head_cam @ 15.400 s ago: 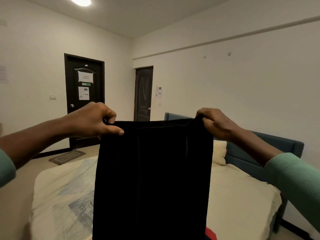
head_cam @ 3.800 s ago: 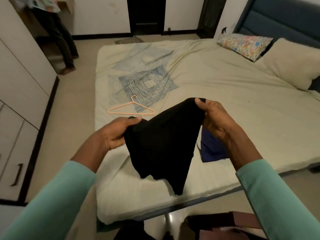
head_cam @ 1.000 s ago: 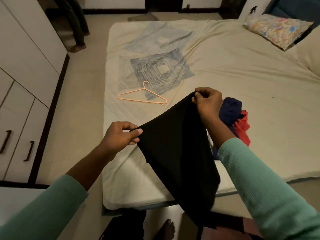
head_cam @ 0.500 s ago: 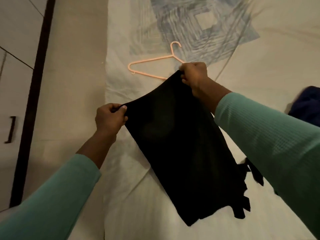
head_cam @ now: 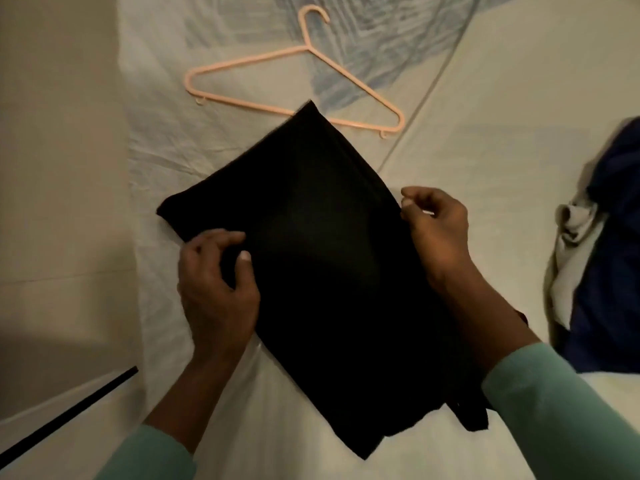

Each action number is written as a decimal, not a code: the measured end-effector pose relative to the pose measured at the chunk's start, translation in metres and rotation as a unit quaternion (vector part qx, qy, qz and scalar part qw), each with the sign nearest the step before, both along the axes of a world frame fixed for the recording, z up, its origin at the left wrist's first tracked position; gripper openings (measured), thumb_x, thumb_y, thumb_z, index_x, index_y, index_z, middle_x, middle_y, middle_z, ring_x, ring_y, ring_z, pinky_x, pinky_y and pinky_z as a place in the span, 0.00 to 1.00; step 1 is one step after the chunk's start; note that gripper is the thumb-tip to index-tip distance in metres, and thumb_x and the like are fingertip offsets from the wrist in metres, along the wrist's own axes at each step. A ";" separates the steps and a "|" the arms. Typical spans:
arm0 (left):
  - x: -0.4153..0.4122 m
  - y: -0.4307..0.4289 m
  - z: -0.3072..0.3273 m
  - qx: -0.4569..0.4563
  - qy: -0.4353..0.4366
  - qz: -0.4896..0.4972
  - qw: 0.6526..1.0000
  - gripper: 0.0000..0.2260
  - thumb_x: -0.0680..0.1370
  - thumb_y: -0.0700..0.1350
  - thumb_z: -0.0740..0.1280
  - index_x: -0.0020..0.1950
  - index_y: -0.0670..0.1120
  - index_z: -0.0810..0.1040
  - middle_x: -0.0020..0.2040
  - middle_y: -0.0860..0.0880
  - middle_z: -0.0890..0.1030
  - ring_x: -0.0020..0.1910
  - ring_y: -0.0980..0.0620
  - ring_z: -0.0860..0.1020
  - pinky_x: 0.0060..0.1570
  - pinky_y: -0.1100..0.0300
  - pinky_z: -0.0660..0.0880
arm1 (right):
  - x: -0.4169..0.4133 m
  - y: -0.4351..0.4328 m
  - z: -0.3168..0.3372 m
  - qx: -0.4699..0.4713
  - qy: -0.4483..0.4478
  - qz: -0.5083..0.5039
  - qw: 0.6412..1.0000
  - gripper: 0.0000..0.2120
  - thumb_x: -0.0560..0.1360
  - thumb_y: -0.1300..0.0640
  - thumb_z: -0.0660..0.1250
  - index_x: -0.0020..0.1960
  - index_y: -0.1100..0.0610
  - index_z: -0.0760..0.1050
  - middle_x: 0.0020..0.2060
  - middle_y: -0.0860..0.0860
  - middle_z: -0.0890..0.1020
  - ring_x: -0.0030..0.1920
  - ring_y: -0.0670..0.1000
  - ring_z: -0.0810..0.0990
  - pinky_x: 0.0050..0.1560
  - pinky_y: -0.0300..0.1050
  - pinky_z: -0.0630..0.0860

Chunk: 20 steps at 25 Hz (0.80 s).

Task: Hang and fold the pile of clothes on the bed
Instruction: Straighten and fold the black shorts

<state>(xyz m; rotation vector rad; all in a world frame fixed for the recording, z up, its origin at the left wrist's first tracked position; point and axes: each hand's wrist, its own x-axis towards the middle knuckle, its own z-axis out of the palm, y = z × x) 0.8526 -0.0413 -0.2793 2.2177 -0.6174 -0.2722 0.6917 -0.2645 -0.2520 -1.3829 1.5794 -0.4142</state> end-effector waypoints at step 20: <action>-0.280 -0.008 -0.013 0.213 -0.072 -0.263 0.938 0.36 0.73 0.70 0.66 0.75 0.53 0.67 0.68 0.48 0.72 0.66 0.47 0.72 0.60 0.46 0.71 | -0.224 0.120 0.005 -0.002 -0.107 0.007 0.994 0.04 0.79 0.60 0.72 0.49 0.54 0.84 0.42 0.49 0.86 0.46 0.45 0.85 0.50 0.36 0.79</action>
